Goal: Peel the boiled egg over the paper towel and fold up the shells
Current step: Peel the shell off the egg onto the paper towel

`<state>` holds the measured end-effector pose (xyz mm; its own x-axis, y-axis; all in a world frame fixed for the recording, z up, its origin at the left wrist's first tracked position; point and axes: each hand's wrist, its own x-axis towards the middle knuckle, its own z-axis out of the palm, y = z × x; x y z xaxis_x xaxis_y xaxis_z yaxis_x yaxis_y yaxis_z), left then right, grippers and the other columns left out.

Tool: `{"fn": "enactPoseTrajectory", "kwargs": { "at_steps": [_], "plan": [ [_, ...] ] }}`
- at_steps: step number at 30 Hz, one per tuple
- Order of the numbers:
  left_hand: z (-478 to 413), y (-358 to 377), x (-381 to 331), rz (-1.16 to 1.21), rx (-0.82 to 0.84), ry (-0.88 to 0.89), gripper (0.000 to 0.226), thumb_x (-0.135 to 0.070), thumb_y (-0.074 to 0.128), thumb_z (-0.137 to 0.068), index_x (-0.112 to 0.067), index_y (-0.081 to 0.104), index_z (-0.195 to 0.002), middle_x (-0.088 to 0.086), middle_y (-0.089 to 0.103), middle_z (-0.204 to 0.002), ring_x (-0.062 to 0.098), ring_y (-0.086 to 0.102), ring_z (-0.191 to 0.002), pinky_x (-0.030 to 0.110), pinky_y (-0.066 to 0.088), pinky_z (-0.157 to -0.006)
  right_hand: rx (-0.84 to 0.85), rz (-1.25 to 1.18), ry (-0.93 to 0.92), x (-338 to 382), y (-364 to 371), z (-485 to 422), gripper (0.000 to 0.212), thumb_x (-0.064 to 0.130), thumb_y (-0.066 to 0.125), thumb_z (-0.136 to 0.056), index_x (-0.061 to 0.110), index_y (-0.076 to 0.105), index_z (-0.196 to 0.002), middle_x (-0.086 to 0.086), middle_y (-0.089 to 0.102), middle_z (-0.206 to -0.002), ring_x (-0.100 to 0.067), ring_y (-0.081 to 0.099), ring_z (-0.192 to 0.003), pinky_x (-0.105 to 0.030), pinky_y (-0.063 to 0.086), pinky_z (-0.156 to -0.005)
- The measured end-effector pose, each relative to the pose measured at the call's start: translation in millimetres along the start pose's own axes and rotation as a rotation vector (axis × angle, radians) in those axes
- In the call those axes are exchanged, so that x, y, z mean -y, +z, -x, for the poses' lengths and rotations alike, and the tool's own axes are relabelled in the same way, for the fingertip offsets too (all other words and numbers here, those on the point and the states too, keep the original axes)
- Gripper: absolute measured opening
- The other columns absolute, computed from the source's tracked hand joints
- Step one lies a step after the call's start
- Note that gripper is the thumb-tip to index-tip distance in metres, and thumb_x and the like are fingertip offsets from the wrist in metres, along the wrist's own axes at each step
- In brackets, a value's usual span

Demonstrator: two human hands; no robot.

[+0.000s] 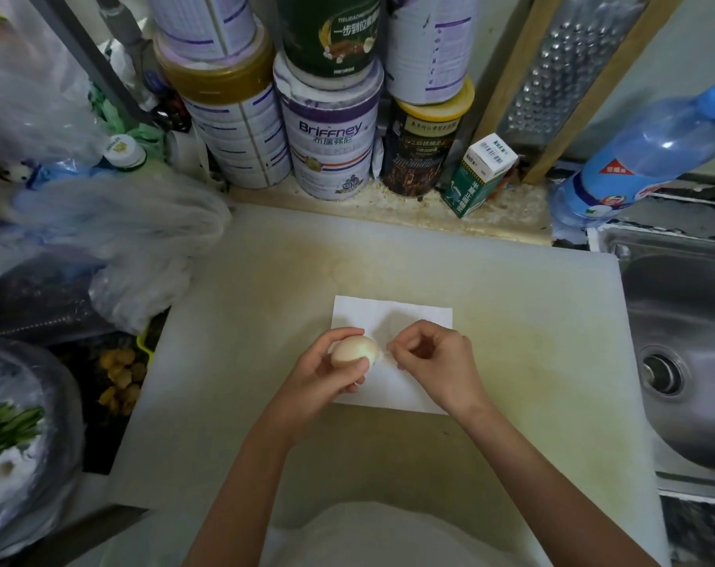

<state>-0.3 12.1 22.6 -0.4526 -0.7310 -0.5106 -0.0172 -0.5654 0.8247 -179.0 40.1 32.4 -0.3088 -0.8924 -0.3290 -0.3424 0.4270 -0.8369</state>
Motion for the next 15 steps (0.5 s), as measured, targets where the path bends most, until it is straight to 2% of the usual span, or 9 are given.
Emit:
{"fn": "enactPoseTrajectory", "kwargs": {
  "at_steps": [2,5,10,15],
  "plan": [
    [-2,0,2,-0.002,-0.014,-0.006,0.039,-0.025,0.071,-0.075,-0.03,0.062,-0.112,0.022,0.064,-0.109,0.017,0.059,-0.08,0.031,0.049,-0.077,0.026,0.027,-0.046,4,-2,1,0.01,0.004,0.067,-0.08,0.013,0.07,-0.077,-0.001,0.069,-0.071,-0.007,0.059,-0.061,-0.016,0.047,-0.062],
    [-6,1,2,-0.02,-0.009,-0.012,0.038,-0.026,0.072,-0.073,-0.032,0.062,-0.11,0.013,0.065,-0.106,0.015,0.06,-0.081,0.029,0.05,-0.077,0.07,0.094,-0.13,10,-7,6,0.024,-0.001,0.062,-0.082,0.017,0.073,-0.092,0.01,0.069,-0.085,-0.002,0.061,-0.072,-0.011,0.049,-0.068],
    [-11,6,-3,-0.026,0.019,0.014,0.041,-0.019,0.072,-0.073,-0.028,0.062,-0.111,0.001,0.068,-0.097,0.009,0.063,-0.083,0.021,0.051,-0.073,0.075,-0.014,-0.163,21,-10,10,0.016,0.018,0.073,-0.079,0.018,0.073,-0.096,0.013,0.068,-0.084,0.002,0.064,-0.076,-0.011,0.05,-0.069],
    [-10,8,-8,-0.011,0.025,0.025,0.037,-0.018,0.073,-0.075,-0.025,0.063,-0.11,0.007,0.065,-0.106,0.018,0.066,-0.088,0.026,0.055,-0.077,0.029,0.03,-0.285,25,-8,9,0.011,0.011,0.072,-0.08,0.014,0.074,-0.091,-0.001,0.069,-0.082,-0.008,0.065,-0.072,-0.022,0.055,-0.072]
  ]
}}
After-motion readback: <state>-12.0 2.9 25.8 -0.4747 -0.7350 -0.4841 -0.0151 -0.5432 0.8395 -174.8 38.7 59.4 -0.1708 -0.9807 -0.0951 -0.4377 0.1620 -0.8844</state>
